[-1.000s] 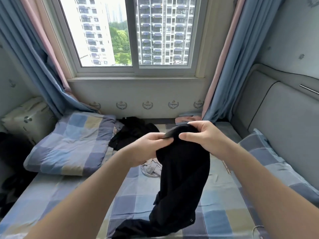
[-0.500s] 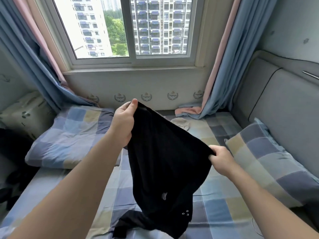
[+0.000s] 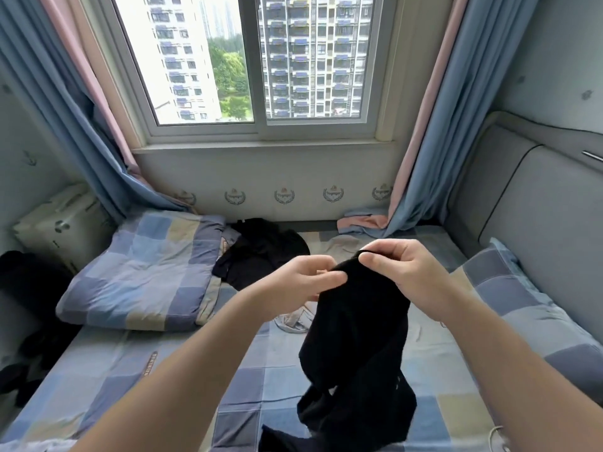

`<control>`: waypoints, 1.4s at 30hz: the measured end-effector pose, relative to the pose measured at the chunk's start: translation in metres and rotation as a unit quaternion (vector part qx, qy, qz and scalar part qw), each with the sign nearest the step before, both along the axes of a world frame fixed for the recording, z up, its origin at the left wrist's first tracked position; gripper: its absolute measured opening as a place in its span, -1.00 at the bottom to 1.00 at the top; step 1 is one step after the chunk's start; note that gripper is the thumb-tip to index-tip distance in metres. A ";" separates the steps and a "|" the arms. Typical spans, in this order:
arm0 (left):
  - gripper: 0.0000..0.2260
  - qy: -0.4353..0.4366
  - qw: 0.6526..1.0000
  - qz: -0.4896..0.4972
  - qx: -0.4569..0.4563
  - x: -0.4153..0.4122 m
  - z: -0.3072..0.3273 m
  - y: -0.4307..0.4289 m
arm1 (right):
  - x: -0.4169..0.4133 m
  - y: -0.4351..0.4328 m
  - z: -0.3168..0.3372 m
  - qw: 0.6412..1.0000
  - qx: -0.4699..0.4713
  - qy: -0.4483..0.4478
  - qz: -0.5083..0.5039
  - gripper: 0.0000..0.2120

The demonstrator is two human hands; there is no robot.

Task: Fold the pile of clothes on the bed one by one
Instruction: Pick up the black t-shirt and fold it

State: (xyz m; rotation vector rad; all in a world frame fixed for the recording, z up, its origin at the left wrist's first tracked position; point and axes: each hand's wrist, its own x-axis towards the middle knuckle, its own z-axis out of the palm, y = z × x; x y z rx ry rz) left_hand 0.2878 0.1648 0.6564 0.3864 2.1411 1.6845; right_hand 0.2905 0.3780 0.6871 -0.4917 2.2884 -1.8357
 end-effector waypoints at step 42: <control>-0.37 0.087 0.973 0.197 -0.083 0.034 -0.045 0.040 | -0.016 -0.031 0.022 0.925 -0.300 -0.203 -0.116 -0.80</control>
